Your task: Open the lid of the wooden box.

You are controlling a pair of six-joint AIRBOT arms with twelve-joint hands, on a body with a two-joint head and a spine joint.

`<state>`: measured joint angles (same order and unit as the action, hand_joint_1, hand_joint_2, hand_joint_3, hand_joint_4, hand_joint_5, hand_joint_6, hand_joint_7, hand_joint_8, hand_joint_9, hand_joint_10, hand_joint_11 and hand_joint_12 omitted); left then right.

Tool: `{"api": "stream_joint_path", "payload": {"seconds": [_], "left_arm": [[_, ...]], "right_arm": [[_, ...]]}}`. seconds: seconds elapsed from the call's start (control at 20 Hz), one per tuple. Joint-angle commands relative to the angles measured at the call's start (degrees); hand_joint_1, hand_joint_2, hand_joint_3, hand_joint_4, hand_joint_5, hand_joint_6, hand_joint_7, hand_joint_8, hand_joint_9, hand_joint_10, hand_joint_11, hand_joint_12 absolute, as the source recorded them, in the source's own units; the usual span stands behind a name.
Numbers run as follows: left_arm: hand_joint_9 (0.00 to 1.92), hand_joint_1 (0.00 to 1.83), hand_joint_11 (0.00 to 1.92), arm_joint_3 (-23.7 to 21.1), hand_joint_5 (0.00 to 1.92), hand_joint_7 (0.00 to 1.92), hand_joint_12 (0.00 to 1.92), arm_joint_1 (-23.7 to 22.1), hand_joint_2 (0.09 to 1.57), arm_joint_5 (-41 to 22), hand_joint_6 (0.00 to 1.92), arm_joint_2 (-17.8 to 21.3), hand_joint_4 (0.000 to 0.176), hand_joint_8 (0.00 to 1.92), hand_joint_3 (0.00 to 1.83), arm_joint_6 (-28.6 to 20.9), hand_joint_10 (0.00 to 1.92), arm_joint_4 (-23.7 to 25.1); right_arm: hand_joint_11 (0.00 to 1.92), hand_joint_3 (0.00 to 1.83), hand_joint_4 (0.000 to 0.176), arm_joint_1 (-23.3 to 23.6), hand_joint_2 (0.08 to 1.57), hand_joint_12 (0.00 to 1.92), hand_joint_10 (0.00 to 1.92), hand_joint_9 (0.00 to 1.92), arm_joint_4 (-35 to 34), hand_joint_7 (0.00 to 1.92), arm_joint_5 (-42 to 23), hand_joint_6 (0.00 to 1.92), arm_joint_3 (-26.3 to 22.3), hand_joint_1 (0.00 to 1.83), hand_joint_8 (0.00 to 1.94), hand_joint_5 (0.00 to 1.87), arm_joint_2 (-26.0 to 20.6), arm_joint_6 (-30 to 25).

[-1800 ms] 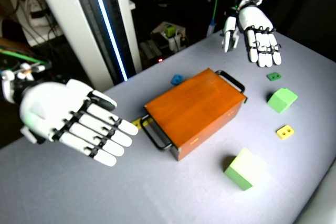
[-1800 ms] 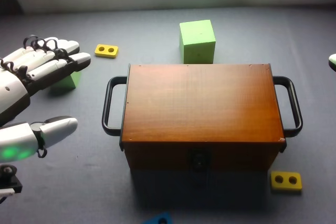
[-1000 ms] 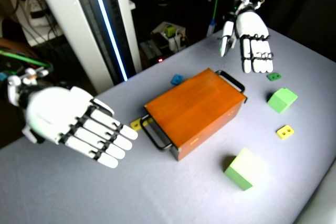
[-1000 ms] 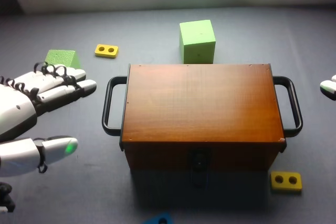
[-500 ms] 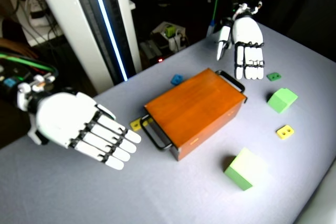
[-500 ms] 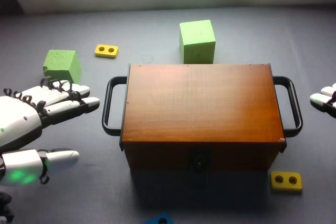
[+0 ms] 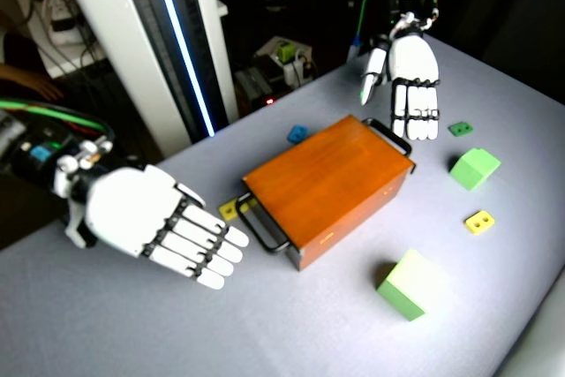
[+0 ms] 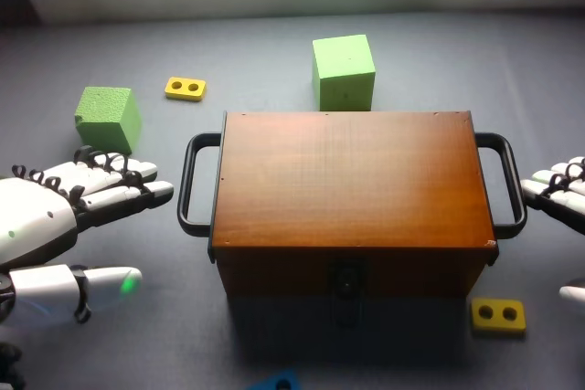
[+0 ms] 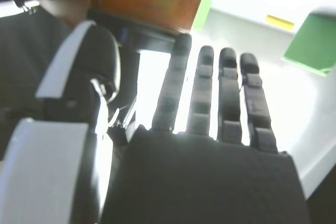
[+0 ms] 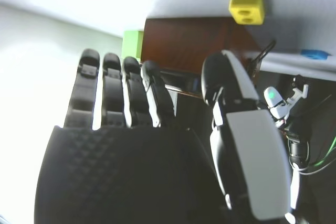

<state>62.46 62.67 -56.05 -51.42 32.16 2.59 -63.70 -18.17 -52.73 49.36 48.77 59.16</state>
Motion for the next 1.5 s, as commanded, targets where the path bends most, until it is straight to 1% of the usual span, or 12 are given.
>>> {"api": "stream_joint_path", "payload": {"seconds": [0.0, 0.2, 0.4, 0.5, 0.65, 0.75, 0.9, 1.1, 1.15, 1.25, 1.4, 1.45], "left_arm": [[0.0, 0.14, 0.0, 0.29, 0.12, 0.0, 0.0, -0.28, 1.43, -5.47, 0.0, -0.26, 0.0, 0.0, 0.0, -0.66, 0.0, -0.6], [0.0, 0.19, 0.0, 0.77, 0.14, 0.0, 0.0, -0.82, 1.42, -4.81, 0.01, -0.9, 0.0, 0.0, 0.0, -1.17, 0.0, 0.22], [0.0, 0.11, 0.0, 1.45, 0.12, 0.0, 0.0, -2.09, 1.44, -3.94, 0.0, -2.06, 0.0, 0.0, 0.0, -2.75, 0.0, 2.57], [0.0, 0.03, 0.0, 1.45, 0.11, 0.0, 0.0, -2.88, 1.44, -4.23, 0.0, -2.26, 0.0, 0.0, 0.0, -3.36, 0.0, 3.82], [0.0, 0.04, 0.0, 1.17, 0.11, 0.0, 0.0, -3.41, 1.44, -5.6, 0.0, -2.16, 0.0, 0.0, 0.0, -3.83, 0.0, 4.84], [0.0, 0.1, 0.0, 0.74, 0.12, 0.0, 0.0, -3.41, 1.44, -7.04, 0.0, -1.84, 0.0, 0.0, 0.0, -3.9, 0.0, 5.06], [0.0, 0.13, 0.0, 0.28, 0.12, 0.0, 0.0, -3.41, 1.43, -8.73, 0.0, -1.35, 0.0, 0.0, 0.0, -3.9, 0.0, 5.12], [0.0, 0.12, 0.0, -0.36, 0.14, 0.0, 0.0, -3.41, 1.44, -11.29, 0.01, -0.47, 0.0, 0.0, 0.0, -3.27, 0.0, 4.68], [0.0, 0.06, 0.0, -0.65, 0.14, 0.0, 0.0, -3.41, 1.44, -11.83, 0.01, -0.09, 0.0, 0.0, 0.0, -2.64, 0.0, 4.36], [0.0, 0.01, 0.0, -1.06, 0.14, 0.0, 0.0, -3.41, 1.44, -13.0, 0.0, 0.74, 0.0, 0.0, 0.0, -1.54, 0.0, 3.56], [0.0, 0.11, 0.0, -1.55, 0.13, 0.0, 0.0, -3.41, 1.44, -15.19, 0.0, 1.96, 0.0, 0.0, 0.0, -0.13, 0.0, 2.43], [0.0, 0.07, 0.0, -1.64, 0.11, 0.0, 0.0, -3.45, 1.45, -15.84, 0.0, 2.28, 0.0, 0.0, 0.0, 0.31, 0.0, 2.08]], "right_arm": [[0.0, 0.0, 0.0, 0.77, 1.38, 0.0, 0.0, 0.0, 0.44, 0.0, -4.76, 0.0, 0.43, 0.48, 0.0, 0.01, 0.3, 0.01], [0.0, 0.0, 0.0, 2.28, 1.38, 0.0, 0.0, 0.0, 1.26, 0.0, -2.22, 0.01, 1.47, 0.48, 0.0, 0.04, 1.56, 0.02], [0.0, 0.0, 0.0, 4.03, 1.38, 0.0, 0.0, 0.0, 2.98, 0.0, 0.18, 0.01, 2.26, 0.45, 0.0, 0.06, 2.78, 0.02], [0.0, 0.0, 0.0, 4.62, 1.37, 0.0, 0.0, 0.0, 3.67, 0.0, 0.51, 0.01, 2.34, 0.51, 0.0, 0.08, 3.11, 0.02], [0.0, 0.0, 0.0, 4.95, 1.37, 0.0, 0.0, 0.0, 4.24, 0.0, 0.41, 0.0, 2.21, 0.5, 0.0, 0.06, 3.11, 0.02], [0.0, 0.0, 0.0, 5.0, 1.37, 0.0, 0.0, 0.0, 4.74, 0.0, -0.55, 0.0, 1.79, 0.44, 0.0, 0.05, 3.0, 0.01], [0.0, 0.0, 0.0, 5.0, 1.38, 0.0, 0.0, 0.0, 4.91, 0.0, -2.9, 0.0, 0.91, 0.38, 0.0, 0.02, 1.96, 0.0], [0.0, 0.0, 0.0, 4.99, 1.37, 0.0, 0.0, 0.0, 4.9, 0.0, -6.81, 0.01, -0.38, 0.45, 0.0, 0.04, 0.41, -0.01], [0.0, 0.0, 0.0, 4.98, 1.37, 0.0, 0.0, 0.0, 4.89, 0.0, -7.63, 0.0, -0.63, 0.48, 0.0, 0.03, 0.14, -0.02], [0.0, 0.0, 0.0, 4.97, 1.38, 0.0, 0.0, 0.0, 4.86, 0.0, -9.19, 0.0, -1.02, 0.48, 0.0, 0.01, -0.41, -0.04], [0.0, 0.0, 0.0, 4.97, 1.38, 0.0, 0.0, 0.0, 4.85, 0.0, -11.25, 0.0, -1.4, 0.41, 0.0, 0.01, -0.97, -0.09], [0.0, 0.0, 0.0, 4.97, 1.38, 0.0, 0.0, 0.0, 4.82, 0.0, -11.92, 0.0, -1.42, 0.4, 0.0, 0.01, -1.06, -0.13]]}}
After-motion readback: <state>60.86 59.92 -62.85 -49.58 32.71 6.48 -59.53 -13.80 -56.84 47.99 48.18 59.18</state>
